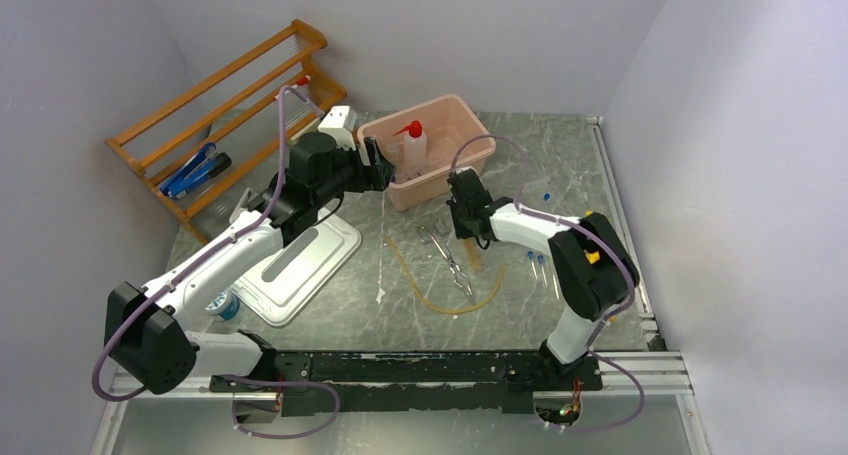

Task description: Organize the chemistry lab equipment

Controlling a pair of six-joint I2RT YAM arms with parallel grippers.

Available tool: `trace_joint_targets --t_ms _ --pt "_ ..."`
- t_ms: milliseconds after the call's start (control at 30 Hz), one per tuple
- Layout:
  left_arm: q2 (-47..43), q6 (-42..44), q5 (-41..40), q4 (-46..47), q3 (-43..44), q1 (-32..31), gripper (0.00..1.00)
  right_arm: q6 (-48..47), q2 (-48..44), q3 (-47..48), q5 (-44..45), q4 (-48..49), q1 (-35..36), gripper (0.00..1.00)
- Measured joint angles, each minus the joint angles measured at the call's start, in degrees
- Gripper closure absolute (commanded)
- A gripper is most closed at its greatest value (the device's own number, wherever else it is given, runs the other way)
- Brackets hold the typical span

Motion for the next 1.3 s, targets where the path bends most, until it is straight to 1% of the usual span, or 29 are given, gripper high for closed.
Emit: trace_joint_targets --t_ms 100,233,300,333,400,500,600,667,800,1000,1067,1167,1300 --pt "0.0 0.0 0.0 0.1 0.0 0.0 0.16 0.8 -4.3 -1.2 0.9 -0.5 0.0 1.00" --pt "0.0 -0.6 1.1 1.0 -0.2 0.0 0.13 2.2 -15.3 -4.1 0.9 -0.5 0.0 1.00" --pt "0.0 -1.0 2.3 1.5 -0.2 0.0 0.18 3.1 -22.3 -5.2 0.5 0.1 0.0 1.00" --pt "0.0 -1.3 3.3 1.9 -0.3 0.0 0.19 3.3 -24.5 -5.4 -0.1 0.7 0.0 1.00" --pt "-0.2 -1.5 6.6 4.0 -1.0 0.0 0.18 3.9 -29.2 -6.0 -2.1 2.8 0.0 1.00" --pt "-0.4 -2.1 14.3 9.3 -2.6 0.0 0.15 4.9 -33.7 -6.4 -7.8 6.5 -0.1 1.00" --pt "-0.3 -3.9 20.7 12.8 -2.8 0.0 0.14 6.1 -35.1 -6.4 -13.8 10.2 -0.1 1.00" --pt "-0.3 -5.6 23.6 15.0 -2.8 0.0 0.15 7.4 -35.2 -6.4 -17.8 12.9 0.0 1.00" --pt "0.6 -9.8 26.4 19.4 -2.8 0.0 0.26 9.9 -34.6 -6.1 -24.3 17.9 -0.1 1.00" --pt "3.3 -14.1 26.6 25.0 -2.8 0.0 0.43 12.5 -33.0 -4.2 -31.7 23.5 -0.1 1.00" --pt "4.4 -14.9 26.8 26.5 -2.8 0.0 0.51 12.8 -33.0 -3.9 -33.2 24.5 -0.1 1.00" --pt "6.0 -16.2 26.8 27.8 -2.8 0.0 0.62 13.0 -33.0 -3.6 -34.5 25.7 -0.1 1.00" --pt "6.4 -17.0 27.0 29.6 -2.8 -0.1 0.84 13.6 -31.8 -3.6 -35.5 26.3 -0.3 1.00"
